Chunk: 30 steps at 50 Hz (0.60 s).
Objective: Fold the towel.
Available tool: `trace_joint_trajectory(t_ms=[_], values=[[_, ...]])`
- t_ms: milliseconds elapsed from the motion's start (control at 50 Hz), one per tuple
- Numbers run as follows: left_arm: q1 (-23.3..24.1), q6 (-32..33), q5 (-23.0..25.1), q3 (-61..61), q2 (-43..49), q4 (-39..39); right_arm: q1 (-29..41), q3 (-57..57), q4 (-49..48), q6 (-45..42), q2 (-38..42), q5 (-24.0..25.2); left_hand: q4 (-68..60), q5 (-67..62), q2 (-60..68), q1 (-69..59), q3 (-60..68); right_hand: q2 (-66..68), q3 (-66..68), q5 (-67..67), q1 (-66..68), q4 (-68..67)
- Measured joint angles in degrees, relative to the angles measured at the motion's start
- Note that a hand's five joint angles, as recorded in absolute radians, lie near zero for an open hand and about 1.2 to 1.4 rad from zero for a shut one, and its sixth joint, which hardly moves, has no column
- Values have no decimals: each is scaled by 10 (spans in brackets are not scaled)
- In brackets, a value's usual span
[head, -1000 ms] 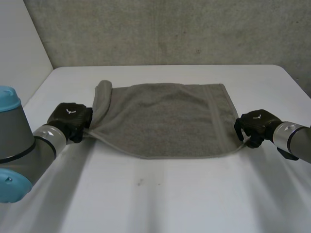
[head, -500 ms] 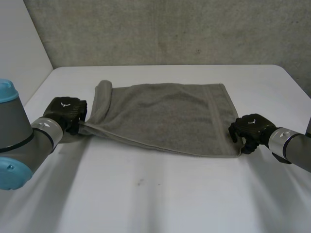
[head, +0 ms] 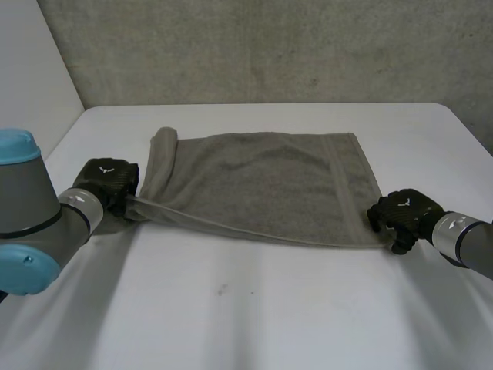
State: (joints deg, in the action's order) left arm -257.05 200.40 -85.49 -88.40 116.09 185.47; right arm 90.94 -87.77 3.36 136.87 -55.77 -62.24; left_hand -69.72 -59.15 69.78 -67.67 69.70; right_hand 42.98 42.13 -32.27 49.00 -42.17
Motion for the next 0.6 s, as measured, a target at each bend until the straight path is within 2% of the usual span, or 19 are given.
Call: trace_joint_trajectory(t_ms=[100, 140, 360, 540, 600], values=[[0, 0, 0, 4, 4, -1, -2, -2, -26, 7, 1, 0, 0, 0, 0, 0, 0, 190, 197, -175, 219, -197], [0, -1, 0, 3, 4, -1, -2, -3, -35, 10, 1, 0, 0, 0, 0, 0, 0, 233, 240, -218, 268, -239], [0, 2, 1, -25, -10, -14, -10, 11, -54, 63, -4, -2, 0, 0, 0, 0, 0, 248, 257, -244, 292, -261], [4, 11, 2, -91, -54, -65, -29, 33, 68, 57, -58, 1, 0, 0, 0, 0, 0, 248, 257, -245, 292, -261], [9, 22, 2, -124, -84, -96, -44, 46, 165, 17, -83, 2, 0, 0, 0, 0, 0, 248, 257, -245, 292, -261]])
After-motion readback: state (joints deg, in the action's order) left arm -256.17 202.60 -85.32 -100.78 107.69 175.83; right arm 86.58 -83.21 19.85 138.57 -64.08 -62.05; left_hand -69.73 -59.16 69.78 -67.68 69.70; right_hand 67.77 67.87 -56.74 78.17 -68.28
